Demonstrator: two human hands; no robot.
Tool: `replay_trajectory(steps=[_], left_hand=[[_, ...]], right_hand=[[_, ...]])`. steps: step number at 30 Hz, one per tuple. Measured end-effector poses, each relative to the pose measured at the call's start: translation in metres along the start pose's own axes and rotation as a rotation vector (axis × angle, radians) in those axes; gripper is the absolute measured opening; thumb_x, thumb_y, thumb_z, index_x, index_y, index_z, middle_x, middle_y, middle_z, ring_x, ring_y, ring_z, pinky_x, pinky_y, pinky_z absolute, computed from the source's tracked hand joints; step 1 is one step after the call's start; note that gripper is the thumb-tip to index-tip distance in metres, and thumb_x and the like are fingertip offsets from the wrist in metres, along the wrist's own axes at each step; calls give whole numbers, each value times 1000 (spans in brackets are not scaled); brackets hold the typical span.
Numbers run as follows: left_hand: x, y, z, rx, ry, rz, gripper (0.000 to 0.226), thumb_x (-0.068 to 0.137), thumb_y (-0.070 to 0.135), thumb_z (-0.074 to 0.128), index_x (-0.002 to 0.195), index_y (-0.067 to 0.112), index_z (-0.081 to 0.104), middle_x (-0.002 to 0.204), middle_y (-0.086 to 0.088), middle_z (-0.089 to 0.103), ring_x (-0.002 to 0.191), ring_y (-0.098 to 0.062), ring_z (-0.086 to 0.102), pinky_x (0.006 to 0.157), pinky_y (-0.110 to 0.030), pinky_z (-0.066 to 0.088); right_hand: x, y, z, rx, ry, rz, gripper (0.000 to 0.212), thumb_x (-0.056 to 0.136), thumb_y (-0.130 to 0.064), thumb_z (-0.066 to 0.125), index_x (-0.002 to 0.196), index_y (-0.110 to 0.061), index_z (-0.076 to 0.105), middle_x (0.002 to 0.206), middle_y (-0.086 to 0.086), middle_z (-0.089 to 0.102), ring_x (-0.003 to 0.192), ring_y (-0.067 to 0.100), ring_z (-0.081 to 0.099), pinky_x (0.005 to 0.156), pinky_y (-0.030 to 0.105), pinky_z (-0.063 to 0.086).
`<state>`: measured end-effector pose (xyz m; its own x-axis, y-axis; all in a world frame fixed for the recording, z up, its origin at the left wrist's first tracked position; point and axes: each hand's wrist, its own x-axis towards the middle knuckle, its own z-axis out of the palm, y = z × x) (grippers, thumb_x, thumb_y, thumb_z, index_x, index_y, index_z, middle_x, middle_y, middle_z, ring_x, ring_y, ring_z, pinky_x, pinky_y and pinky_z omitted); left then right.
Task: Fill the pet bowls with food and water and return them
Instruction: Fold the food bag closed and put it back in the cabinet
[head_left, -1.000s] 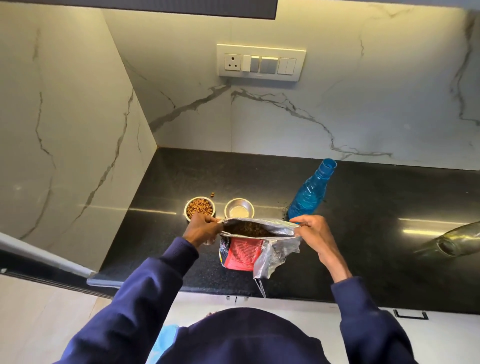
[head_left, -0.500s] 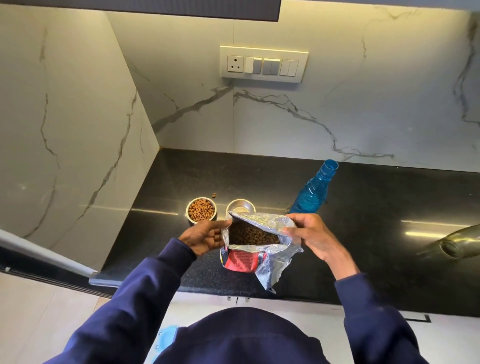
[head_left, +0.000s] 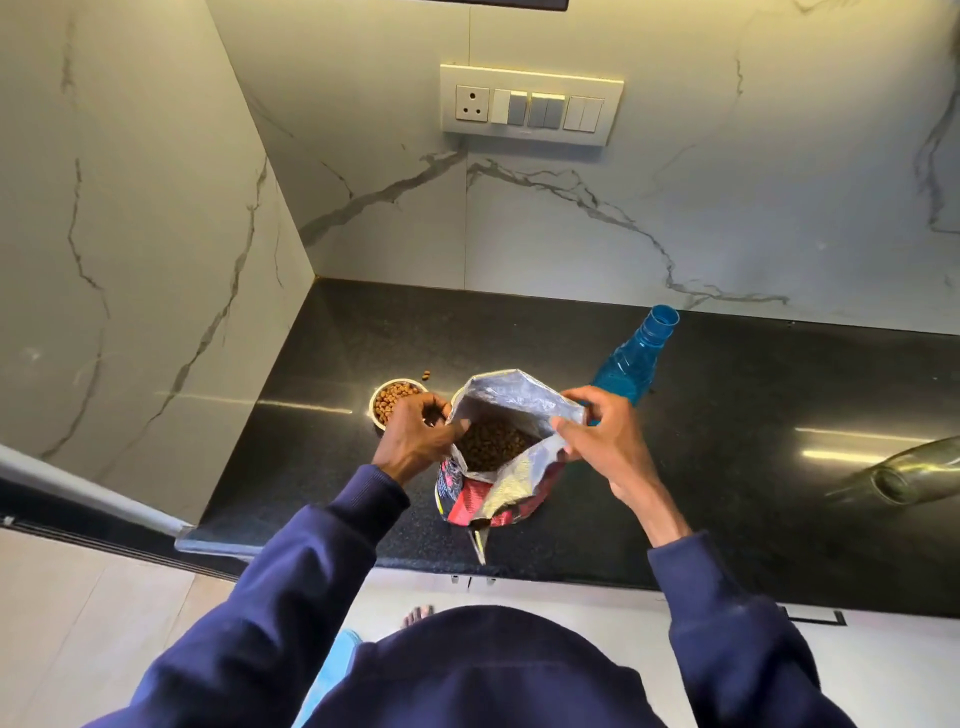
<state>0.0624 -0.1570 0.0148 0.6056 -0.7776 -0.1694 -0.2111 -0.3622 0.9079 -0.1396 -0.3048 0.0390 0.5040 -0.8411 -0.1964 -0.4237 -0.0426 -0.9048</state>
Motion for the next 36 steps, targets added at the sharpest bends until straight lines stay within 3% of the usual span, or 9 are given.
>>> replay_trajectory(steps=[3, 5, 11, 16, 19, 22, 28, 32, 36], left_hand=[[1, -1, 0, -270, -50, -117, 20, 87, 17, 80, 80, 12, 62, 75, -9, 71, 54, -13, 70, 53, -27, 61], [0, -2, -2, -471, -68, -157, 16, 85, 13, 81, 83, 11, 65, 84, -13, 73, 67, -22, 75, 68, -35, 66], [-12, -19, 3, -337, 12, 98, 17, 79, -7, 79, 94, -1, 73, 100, -11, 77, 94, -21, 76, 92, -39, 62], [-18, -37, 0, 341, 19, 681, 35, 81, -6, 76, 113, 7, 76, 133, -13, 61, 127, -23, 58, 108, -38, 53], [-21, -43, 1, 539, 11, 805, 43, 90, 21, 75, 132, 16, 68, 149, -15, 50, 136, -30, 44, 112, -42, 42], [-19, -39, 5, 684, -34, 916, 37, 98, 31, 63, 132, 19, 68, 150, -10, 54, 143, -28, 45, 118, -42, 35], [-14, -20, 13, 1056, 3, 803, 24, 93, 38, 56, 93, 24, 76, 101, 0, 70, 113, -23, 65, 114, -47, 33], [-11, -15, 10, 895, 32, 726, 25, 94, 31, 58, 79, 19, 73, 77, 0, 70, 88, -24, 68, 109, -44, 40], [-3, -18, 6, 784, -61, 584, 25, 99, 37, 59, 89, 19, 72, 88, -3, 75, 102, -25, 68, 113, -40, 34]], right_hand=[[-1, 1, -7, 501, -188, 66, 52, 86, 8, 74, 134, -5, 58, 102, 21, 68, 91, 30, 78, 80, 43, 64], [-3, 5, -6, 522, -251, -26, 63, 84, 9, 76, 139, -6, 50, 117, 21, 70, 110, 33, 73, 93, 46, 60], [-12, 41, 15, -178, -173, -549, 40, 91, 9, 65, 117, -17, 48, 142, 1, 62, 123, 18, 67, 101, 38, 58], [-5, 51, 29, -964, -197, -779, 63, 96, -14, 65, 154, -16, 40, 162, 1, 38, 149, 19, 33, 122, 42, 29], [-6, 49, 38, -1161, -111, -712, 68, 96, -35, 64, 155, -12, 37, 153, 7, 46, 137, 28, 42, 111, 50, 39], [-3, 47, 42, -1273, -34, -698, 46, 92, -36, 68, 132, -14, 59, 131, 6, 60, 120, 28, 48, 95, 50, 38], [2, 34, 27, -1286, -55, -757, 10, 85, -25, 80, 82, -20, 73, 85, -5, 68, 98, 20, 52, 83, 45, 25], [4, 28, 15, -1008, -191, -681, 6, 97, -22, 60, 94, -25, 65, 90, -6, 63, 94, 16, 51, 79, 34, 12], [1, 24, 17, -868, -337, -573, 16, 108, -36, 43, 108, -33, 59, 91, -6, 49, 82, 9, 39, 82, 34, 14]])
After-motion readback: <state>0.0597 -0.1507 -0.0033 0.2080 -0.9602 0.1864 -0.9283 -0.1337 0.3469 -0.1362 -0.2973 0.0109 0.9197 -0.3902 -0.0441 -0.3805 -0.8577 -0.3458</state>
